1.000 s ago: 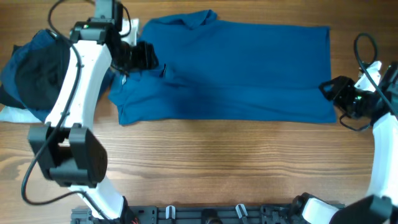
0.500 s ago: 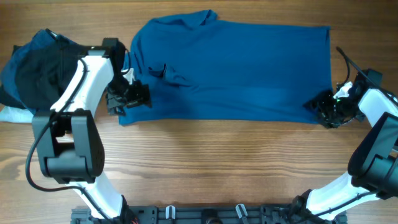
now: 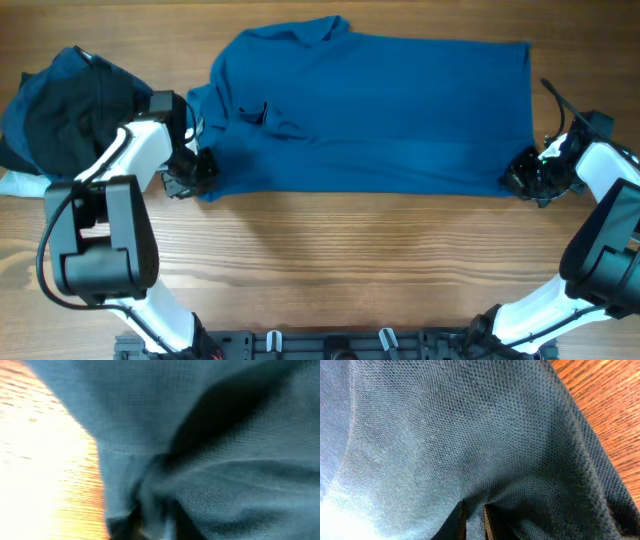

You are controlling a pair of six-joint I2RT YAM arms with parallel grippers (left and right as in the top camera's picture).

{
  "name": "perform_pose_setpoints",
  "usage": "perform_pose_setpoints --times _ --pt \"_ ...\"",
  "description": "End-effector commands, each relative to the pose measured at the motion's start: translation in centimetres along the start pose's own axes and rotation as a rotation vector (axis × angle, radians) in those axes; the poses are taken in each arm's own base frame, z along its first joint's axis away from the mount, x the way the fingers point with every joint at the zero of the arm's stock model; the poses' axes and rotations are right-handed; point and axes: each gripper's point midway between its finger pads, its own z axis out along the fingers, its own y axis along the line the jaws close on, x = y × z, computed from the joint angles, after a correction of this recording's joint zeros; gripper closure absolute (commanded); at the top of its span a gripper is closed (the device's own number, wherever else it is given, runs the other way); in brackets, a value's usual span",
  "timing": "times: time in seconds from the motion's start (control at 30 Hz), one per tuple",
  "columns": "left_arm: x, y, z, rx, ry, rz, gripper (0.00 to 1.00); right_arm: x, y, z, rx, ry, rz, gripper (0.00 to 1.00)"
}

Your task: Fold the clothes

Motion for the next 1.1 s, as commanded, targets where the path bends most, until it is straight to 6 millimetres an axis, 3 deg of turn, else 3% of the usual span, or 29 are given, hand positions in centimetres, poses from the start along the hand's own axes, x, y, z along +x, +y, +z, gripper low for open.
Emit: perform_pose_setpoints --times 0.0,0.13,0.33,0.43,0.53,0.63,0.73,0.87,0.9,1.0,1.07 --pt "2.8 1.4 2.2 -0.045 0.096 -0.041 0.96 0.4 -2.1 1.0 0.1 0.016 0.005 0.88" --pt "4.8 3.1 1.8 -0.137 0.17 -0.046 0.96 0.5 -5.0 0.4 0.251 -0.002 0.086 0.96" --pt "7.4 4.1 1.1 -0.187 0.277 -0.043 0.96 1.0 -8.2 -0.7 0.4 -0.003 0.159 0.96" --pt "8.6 4.9 0.5 -0.225 0.327 -0.044 0.96 1.6 -10.9 -2.0 0.524 0.001 0.202 0.96" --pt "9.2 5.0 0.3 -0.234 0.351 -0.046 0.96 2.2 -13.9 -3.6 0.633 0.004 0.274 0.96" --pt "9.2 5.0 0.3 -0.235 0.353 -0.046 0.96 2.7 -15.6 -4.4 0.63 0.024 0.345 0.96" --pt "8.9 4.7 0.4 -0.218 0.335 -0.045 0.96 1.6 -14.2 -3.7 0.467 0.018 0.313 0.94" --pt "9.1 2.7 -0.5 -0.105 0.335 -0.048 0.8 -0.2 -10.9 -5.0 0.299 -0.063 0.21 0.73" --pt "9.3 2.0 -0.9 -0.06 0.339 -0.037 0.74 -0.6 -10.1 -5.8 0.266 -0.095 0.198 0.68" --pt "9.7 -0.2 -3.3 0.07 0.305 -0.037 0.48 -2.3 -6.2 -10.6 0.119 -0.264 0.08 0.48" --pt "9.8 -1.0 -4.6 0.116 0.275 -0.032 0.43 -2.8 -4.2 -13.5 0.051 -0.356 0.042 0.37"
